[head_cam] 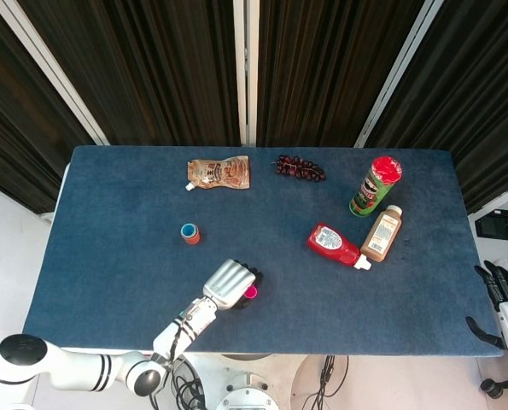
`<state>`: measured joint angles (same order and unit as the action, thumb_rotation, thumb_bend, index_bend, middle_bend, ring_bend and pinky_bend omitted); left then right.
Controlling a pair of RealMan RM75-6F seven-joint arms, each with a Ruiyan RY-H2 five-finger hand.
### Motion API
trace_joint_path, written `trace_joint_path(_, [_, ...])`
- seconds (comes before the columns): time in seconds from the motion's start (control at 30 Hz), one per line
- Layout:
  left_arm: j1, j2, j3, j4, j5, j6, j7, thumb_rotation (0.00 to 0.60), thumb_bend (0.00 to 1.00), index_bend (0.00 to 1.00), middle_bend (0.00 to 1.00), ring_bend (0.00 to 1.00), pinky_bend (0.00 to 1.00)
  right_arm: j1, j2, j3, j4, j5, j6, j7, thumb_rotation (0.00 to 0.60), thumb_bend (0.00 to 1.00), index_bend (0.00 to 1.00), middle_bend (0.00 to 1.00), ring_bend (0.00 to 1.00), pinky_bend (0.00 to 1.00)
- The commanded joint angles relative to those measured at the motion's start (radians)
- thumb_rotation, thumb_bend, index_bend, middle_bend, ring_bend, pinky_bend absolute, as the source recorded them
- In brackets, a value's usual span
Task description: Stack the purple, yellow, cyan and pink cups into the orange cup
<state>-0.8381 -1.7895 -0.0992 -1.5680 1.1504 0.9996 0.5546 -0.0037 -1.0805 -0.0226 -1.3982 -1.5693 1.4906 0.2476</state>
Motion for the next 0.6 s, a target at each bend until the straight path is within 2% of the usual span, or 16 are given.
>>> trace_joint_path(0.03, [0.003, 0.029, -0.019, -0.041, 0.016, 0.026, 0.01, 0.6, 0.3, 0.52, 0.52, 0.52, 0.58, 0.0, 0.001, 0.001, 0.001, 0.001, 0.001, 0.002, 0.6, 0.22, 0.0, 0.0, 0.0, 0.0])
trace_joint_path(0.2, [0.011, 0.123, -0.085, -0.134, -0.003, 0.084, 0.048, 0.6, 0.3, 0.52, 0.52, 0.52, 0.58, -0.002, 0.004, 0.0, 0.002, -0.002, 0.005, 0.006, 0.6, 0.22, 0.0, 0.0, 0.0, 0.0])
trace_joint_path(0.37, [0.028, 0.233, -0.148, -0.17, -0.125, 0.103, 0.077, 0.6, 0.3, 0.52, 0.52, 0.52, 0.58, -0.006, 0.007, -0.003, -0.004, -0.012, 0.018, -0.002, 0.6, 0.22, 0.0, 0.0, 0.0, 0.0])
trace_joint_path(0.47, [0.033, 0.274, -0.164, -0.156, -0.196, 0.094, 0.077, 0.6, 0.3, 0.52, 0.52, 0.52, 0.58, -0.008, 0.009, -0.003, -0.011, -0.017, 0.025, -0.009, 0.6, 0.22, 0.0, 0.0, 0.0, 0.0])
trace_joint_path(0.6, [0.041, 0.28, -0.174, -0.094, -0.26, 0.076, 0.029, 0.6, 0.3, 0.52, 0.52, 0.52, 0.58, -0.006, 0.008, -0.003, -0.016, -0.015, 0.019, -0.014, 0.6, 0.22, 0.0, 0.0, 0.0, 0.0])
